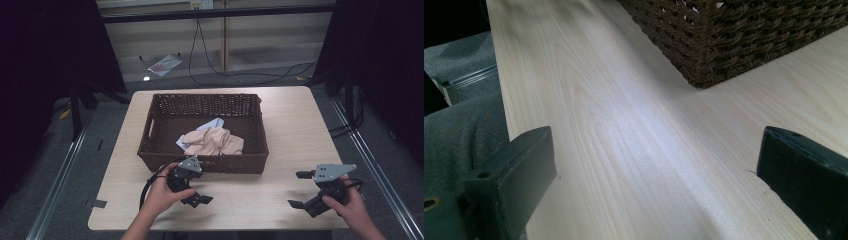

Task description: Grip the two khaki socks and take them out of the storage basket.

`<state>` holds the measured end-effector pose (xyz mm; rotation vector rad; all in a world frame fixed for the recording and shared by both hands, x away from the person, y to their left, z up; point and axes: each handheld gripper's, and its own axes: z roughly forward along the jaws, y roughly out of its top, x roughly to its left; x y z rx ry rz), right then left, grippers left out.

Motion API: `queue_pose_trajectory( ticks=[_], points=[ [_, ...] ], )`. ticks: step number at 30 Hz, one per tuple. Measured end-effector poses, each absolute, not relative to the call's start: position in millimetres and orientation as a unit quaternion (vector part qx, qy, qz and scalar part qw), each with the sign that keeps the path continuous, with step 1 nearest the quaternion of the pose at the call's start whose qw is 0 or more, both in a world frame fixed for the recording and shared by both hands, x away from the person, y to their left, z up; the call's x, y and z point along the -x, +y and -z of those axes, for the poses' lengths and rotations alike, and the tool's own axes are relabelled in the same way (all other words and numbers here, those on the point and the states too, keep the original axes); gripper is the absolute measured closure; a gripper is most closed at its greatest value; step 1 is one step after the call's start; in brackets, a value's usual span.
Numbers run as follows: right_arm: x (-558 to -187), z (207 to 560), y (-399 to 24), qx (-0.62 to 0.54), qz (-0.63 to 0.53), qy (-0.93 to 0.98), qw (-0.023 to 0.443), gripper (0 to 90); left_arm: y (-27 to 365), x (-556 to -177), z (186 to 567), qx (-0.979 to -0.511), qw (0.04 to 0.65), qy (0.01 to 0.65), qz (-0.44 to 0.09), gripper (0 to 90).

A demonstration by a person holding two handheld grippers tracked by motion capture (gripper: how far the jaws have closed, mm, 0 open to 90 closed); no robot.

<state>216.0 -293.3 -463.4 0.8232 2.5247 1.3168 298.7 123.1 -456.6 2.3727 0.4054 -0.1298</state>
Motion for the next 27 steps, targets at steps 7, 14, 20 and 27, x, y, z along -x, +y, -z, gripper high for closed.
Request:
queue_pose_trajectory(
  ticks=[7, 14, 20, 27],
  points=[
    [-217.1, 463.8, -293.8, -0.28, -0.44, 0.849, 0.091, 1.6, 124.5, -300.5, 453.2, -0.919, 0.358, 0.156, 0.058, 4.8],
    [-217.9, 464.3, -292.9, -0.28, -0.442, 0.848, 0.088, 1.7, 125.9, -302.2, 442.4, -0.912, 0.368, 0.165, 0.071, 5.5],
    [-217.3, 464.2, -293.1, -0.28, -0.442, 0.848, 0.086, 1.7, 125.2, -304.8, 435.0, -0.915, 0.359, 0.166, 0.075, 5.7],
    [-217.1, 464.1, -293.7, -0.279, -0.442, 0.848, 0.086, 1.6, 122.9, -306.1, 424.1, -0.919, 0.349, 0.164, 0.082, 6.3]
  ],
)
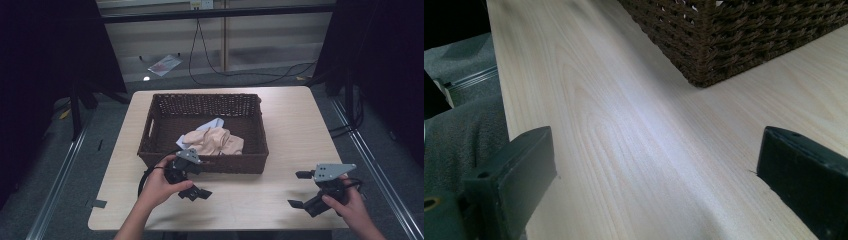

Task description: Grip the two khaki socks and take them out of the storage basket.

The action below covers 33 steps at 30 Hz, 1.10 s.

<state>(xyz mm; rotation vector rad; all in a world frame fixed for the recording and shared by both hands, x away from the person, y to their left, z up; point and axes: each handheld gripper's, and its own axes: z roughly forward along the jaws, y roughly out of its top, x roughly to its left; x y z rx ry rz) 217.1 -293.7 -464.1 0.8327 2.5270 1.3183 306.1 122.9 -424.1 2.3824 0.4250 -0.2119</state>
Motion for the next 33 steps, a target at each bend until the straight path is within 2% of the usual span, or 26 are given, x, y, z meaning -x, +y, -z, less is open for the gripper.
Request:
queue_pose_trajectory(
  ticks=[19, 33],
  points=[
    [-217.1, 464.4, -293.8, -0.281, -0.444, 0.847, 0.083, 1.7, 115.6, -324.1, 368.3, -0.927, 0.316, 0.175, 0.101, 6.4],
    [-216.6, 464.1, -293.6, -0.282, -0.447, 0.845, 0.083, 1.7, 120.3, -379.4, 345.8, -0.925, 0.292, 0.23, 0.076, 6.6]
  ],
)
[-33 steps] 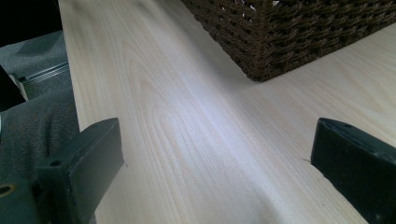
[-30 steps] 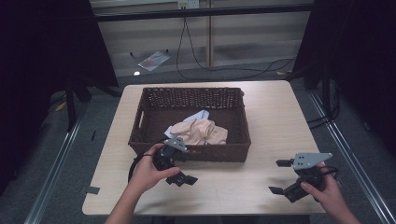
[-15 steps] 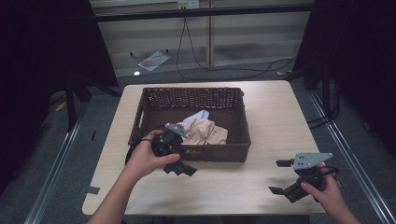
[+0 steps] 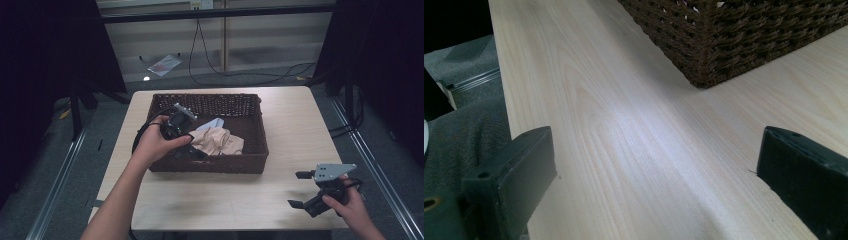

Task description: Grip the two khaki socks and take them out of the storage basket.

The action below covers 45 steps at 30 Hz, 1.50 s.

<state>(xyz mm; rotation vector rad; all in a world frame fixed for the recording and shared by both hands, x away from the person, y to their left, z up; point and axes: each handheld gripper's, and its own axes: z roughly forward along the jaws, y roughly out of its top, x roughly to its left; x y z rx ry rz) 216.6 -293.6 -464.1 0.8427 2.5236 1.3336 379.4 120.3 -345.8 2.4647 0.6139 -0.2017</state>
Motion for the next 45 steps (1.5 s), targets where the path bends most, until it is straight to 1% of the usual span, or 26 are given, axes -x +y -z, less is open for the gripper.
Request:
queue_pose_trajectory(
  ticks=[6, 11, 16, 21, 25, 27, 28, 29, 32, 37, 39, 40, 41, 42, 43, 44, 45],
  points=[
    [-216.5, 463.9, -294.1, -0.28, -0.448, 0.845, 0.083, 1.6, 118.9, -404.0, 354.2, -0.92, 0.278, 0.27, 0.061, 6.6],
    [-216.1, 464.0, -293.6, -0.279, -0.448, 0.846, 0.082, 1.7, 116.0, -422.2, 366.6, -0.916, 0.264, 0.295, 0.062, 6.5],
    [-216.2, 463.5, -293.7, -0.277, -0.448, 0.846, 0.083, 1.6, 111.1, -436.3, 379.6, -0.914, 0.263, 0.305, 0.044, 6.6],
    [-216.0, 463.4, -293.8, -0.276, -0.448, 0.846, 0.082, 1.6, 107.9, -449.8, 394.6, -0.914, 0.249, 0.319, 0.036, 6.8],
    [-216.0, 463.2, -293.9, -0.276, -0.449, 0.846, 0.081, 1.6, 105.2, -457.3, 404.8, -0.914, 0.245, 0.322, 0.024, 10.4],
    [-216.0, 463.2, -294.0, -0.276, -0.449, 0.846, 0.081, 1.6, 104.8, -459.1, 406.4, -0.915, 0.24, 0.322, 0.025, 13.6],
    [-215.9, 463.2, -294.1, -0.275, -0.449, 0.846, 0.08, 1.7, 103.9, -461.2, 410.1, -0.914, 0.237, 0.327, 0.02, 13.6],
    [-215.6, 463.2, -294.0, -0.276, -0.45, 0.846, 0.079, 1.6, 103.1, -463.9, 413.1, -0.915, 0.231, 0.33, 0.015, 16.8],
    [-215.5, 463.0, -294.3, -0.275, -0.45, 0.846, 0.08, 1.7, 102.3, -467.1, 417.3, -0.91, 0.24, 0.337, 0.003, 24.3],
    [-215.4, 462.5, -294.8, -0.276, -0.45, 0.845, 0.082, 1.7, 98.9, -470.7, 421.3, -0.913, 0.247, 0.325, 0.01, 33.4],
    [-215.6, 462.4, -295.1, -0.274, -0.45, 0.846, 0.082, 1.6, 97.5, -471.1, 422.8, -0.915, 0.246, 0.32, 0.008, 43.6],
    [-215.6, 462.4, -295.1, -0.274, -0.451, 0.846, 0.082, 1.7, 97.1, -471.0, 423.7, -0.916, 0.247, 0.316, 0.012, 50.3],
    [-215.6, 462.4, -295.1, -0.274, -0.451, 0.846, 0.082, 1.7, 97.1, -471.0, 423.7, -0.916, 0.247, 0.316, 0.012, 62.0],
    [-215.5, 462.3, -295.2, -0.274, -0.451, 0.846, 0.082, 1.6, 96.5, -471.3, 424.1, -0.918, 0.243, 0.312, 0.022, 62.0],
    [-215.4, 462.1, -295.5, -0.274, -0.451, 0.846, 0.083, 1.7, 96.1, -471.3, 423.8, -0.919, 0.246, 0.306, 0.022, 76.9],
    [-215.5, 462.0, -295.9, -0.274, -0.452, 0.845, 0.081, 1.6, 95.5, -470.7, 421.7, -0.918, 0.246, 0.31, 0.022, 86.5],
    [-215.5, 462.0, -296.1, -0.274, -0.452, 0.845, 0.081, 1.7, 95.8, -470.6, 420.9, -0.917, 0.247, 0.312, 0.025, 87.8]
  ],
)
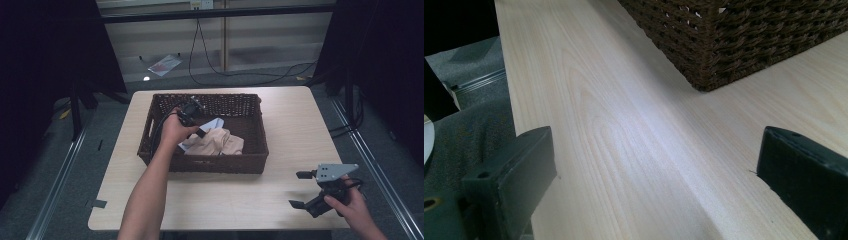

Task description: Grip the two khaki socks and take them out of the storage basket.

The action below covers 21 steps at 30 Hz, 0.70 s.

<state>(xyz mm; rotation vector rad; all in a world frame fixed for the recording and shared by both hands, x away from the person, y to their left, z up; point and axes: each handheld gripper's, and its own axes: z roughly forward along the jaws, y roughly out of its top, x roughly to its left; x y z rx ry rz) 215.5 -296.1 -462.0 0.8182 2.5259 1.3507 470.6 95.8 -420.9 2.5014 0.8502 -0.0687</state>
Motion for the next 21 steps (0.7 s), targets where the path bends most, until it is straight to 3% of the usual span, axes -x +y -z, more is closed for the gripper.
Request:
queue_pose_trajectory(
  ticks=[5, 21],
  points=[
    [-215.7, 462.4, -297.1, -0.276, -0.452, 0.844, 0.081, 1.6, 101.8, -469.3, 406.7, -0.906, 0.247, 0.342, 0.043, 88.7],
    [-215.9, 462.4, -296.7, -0.277, -0.455, 0.843, 0.077, 1.7, 112.1, -463.0, 336.4, -0.899, 0.244, 0.356, 0.082, 88.8]
  ],
)
